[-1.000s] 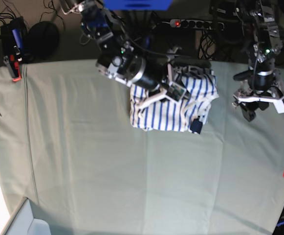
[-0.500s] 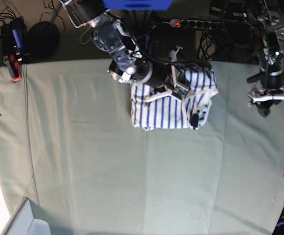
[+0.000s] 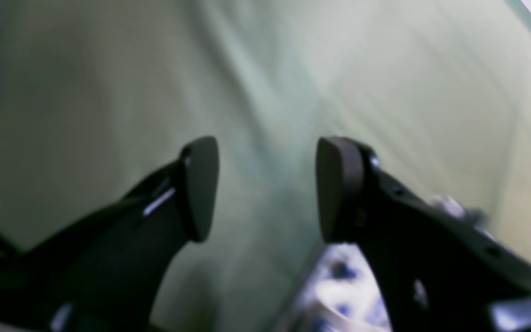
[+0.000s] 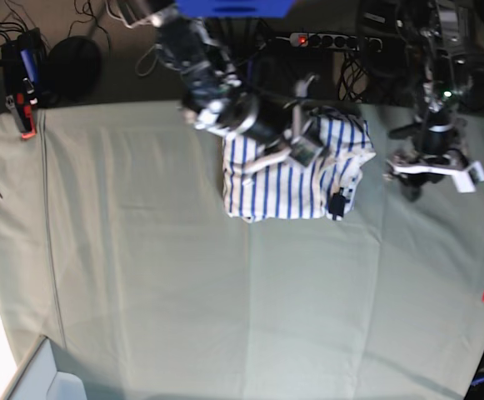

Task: Layout the t-shirt on the table in an organized manner, then fold the t-shirt properly
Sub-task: 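Grasp the bundle's sides with both grippers and square them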

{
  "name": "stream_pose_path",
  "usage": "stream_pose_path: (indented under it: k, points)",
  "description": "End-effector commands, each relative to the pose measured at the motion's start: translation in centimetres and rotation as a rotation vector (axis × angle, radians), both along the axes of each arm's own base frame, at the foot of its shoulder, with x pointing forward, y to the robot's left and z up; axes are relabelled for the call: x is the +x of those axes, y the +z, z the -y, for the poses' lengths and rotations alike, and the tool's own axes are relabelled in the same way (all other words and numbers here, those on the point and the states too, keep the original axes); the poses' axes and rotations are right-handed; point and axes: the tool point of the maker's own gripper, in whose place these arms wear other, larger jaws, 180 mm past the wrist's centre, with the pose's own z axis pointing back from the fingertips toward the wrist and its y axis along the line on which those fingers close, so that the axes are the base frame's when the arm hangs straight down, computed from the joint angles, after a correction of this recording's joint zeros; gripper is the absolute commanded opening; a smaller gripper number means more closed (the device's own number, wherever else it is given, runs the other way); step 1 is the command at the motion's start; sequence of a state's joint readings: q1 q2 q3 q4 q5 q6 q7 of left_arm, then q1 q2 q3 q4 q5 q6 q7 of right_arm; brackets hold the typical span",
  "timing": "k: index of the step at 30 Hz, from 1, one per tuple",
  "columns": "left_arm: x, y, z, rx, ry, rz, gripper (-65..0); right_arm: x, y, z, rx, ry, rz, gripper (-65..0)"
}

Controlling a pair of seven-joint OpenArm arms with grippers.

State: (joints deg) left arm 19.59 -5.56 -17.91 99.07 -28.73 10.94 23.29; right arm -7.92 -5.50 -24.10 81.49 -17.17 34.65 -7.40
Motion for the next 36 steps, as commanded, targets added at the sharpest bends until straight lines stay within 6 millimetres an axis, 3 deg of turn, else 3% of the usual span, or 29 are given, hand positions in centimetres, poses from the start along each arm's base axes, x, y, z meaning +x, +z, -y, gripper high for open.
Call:
stream_pose_path:
  k: [1,4,7,12,20,27,33,36]
  points:
    - [0.3,0.8,0.7,0.012,-0.026,0.028,-31.8,1.6,2.4,0.9,0.049,-0.048,0.063,-65.0]
    - [0.4,0.3,3.6,-0.015,-0.092,0.018,-31.8,3.3,4.1,5.1,0.03,-0.15,0.128,-65.0]
    - [0.0,0.1,6.0,-0.054,-0.157,-0.015,-31.8,3.8,4.4,8.1,-0.004,-0.206,0.153,-65.0]
    - [-0.4,-0.4,9.2,-0.228,-0.216,-0.076,-31.4,3.4,3.4,10.4,-0.031,-0.262,0.127,-65.0]
    - [0.1,-1.3,9.7,-0.272,-0.275,-0.151,-9.0,2.6,2.8,10.7,-0.039,-0.27,0.104,-65.0]
    - [0.1,-1.5,7.2,-0.192,-0.285,-0.174,-8.8,2.9,2.6,11.8,-0.049,-0.298,0.103,-65.0]
    - [0.8,-5.1,6.0,-0.209,-0.25,-0.266,-8.8,2.9,2.6,11.8,-0.049,-0.297,0.101,-65.0]
    - [0.8,-6.3,7.0,-0.211,-0.277,-0.299,-8.8,2.9,2.6,11.8,-0.049,-0.297,0.101,-65.0]
